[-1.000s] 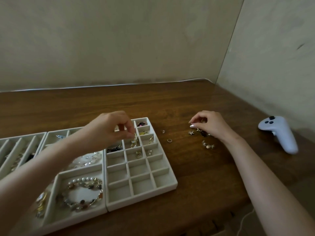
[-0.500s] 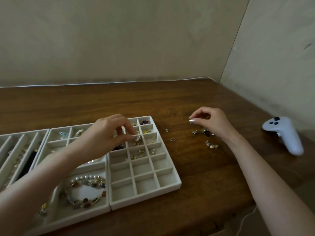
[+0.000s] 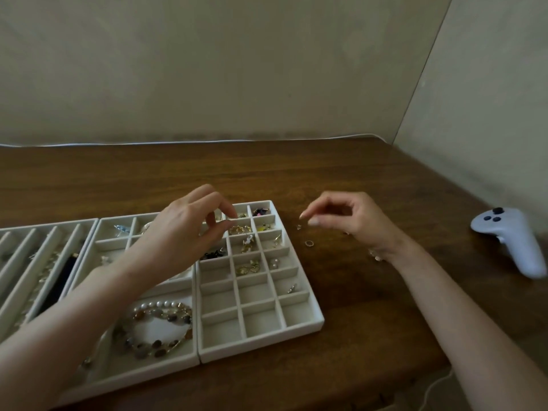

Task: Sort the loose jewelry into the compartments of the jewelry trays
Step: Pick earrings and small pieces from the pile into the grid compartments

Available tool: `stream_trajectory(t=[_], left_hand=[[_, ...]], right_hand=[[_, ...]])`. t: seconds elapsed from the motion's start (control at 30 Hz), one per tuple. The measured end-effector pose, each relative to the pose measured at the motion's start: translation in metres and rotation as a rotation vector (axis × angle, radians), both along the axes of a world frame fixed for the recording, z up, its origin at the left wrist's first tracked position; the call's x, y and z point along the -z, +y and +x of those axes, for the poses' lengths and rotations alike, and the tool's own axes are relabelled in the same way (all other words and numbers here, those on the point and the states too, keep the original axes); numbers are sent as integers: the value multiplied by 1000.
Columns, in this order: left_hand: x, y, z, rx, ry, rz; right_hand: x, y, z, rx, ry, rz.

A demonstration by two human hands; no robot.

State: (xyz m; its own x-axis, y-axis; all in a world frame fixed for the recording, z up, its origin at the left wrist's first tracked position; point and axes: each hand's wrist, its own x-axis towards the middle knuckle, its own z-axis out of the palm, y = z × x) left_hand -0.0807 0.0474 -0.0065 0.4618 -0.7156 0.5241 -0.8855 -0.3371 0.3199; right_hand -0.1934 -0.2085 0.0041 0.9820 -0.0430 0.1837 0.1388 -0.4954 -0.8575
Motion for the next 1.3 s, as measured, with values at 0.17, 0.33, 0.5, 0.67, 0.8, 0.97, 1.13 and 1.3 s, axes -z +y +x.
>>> stream_trajectory(t=[0.17, 0.33, 0.5, 0.67, 0.8, 0.97, 1.13, 1.3], left_hand=[[1, -5, -4, 54, 20, -32], [4, -10, -9, 81, 27, -38], [1, -23, -12, 99, 66, 3], [-9, -63, -24, 145, 88, 34], [-4, -102, -31, 120, 170, 88], [-4, -114, -32, 105, 288, -7], [-15, -99, -30, 95, 298, 35], [-24, -60, -32, 263, 339, 273]], right_hand=[[9, -45, 2, 474, -19, -387], [7, -63, -4, 347, 168, -392], [13, -64, 1, 329, 196, -448], [10, -54, 0, 324, 82, -270], [8, -30, 1, 181, -37, -17], [14, -19, 6, 78, -56, 112], [13, -21, 6, 99, -111, 87], [20, -30, 8, 149, -36, -156]])
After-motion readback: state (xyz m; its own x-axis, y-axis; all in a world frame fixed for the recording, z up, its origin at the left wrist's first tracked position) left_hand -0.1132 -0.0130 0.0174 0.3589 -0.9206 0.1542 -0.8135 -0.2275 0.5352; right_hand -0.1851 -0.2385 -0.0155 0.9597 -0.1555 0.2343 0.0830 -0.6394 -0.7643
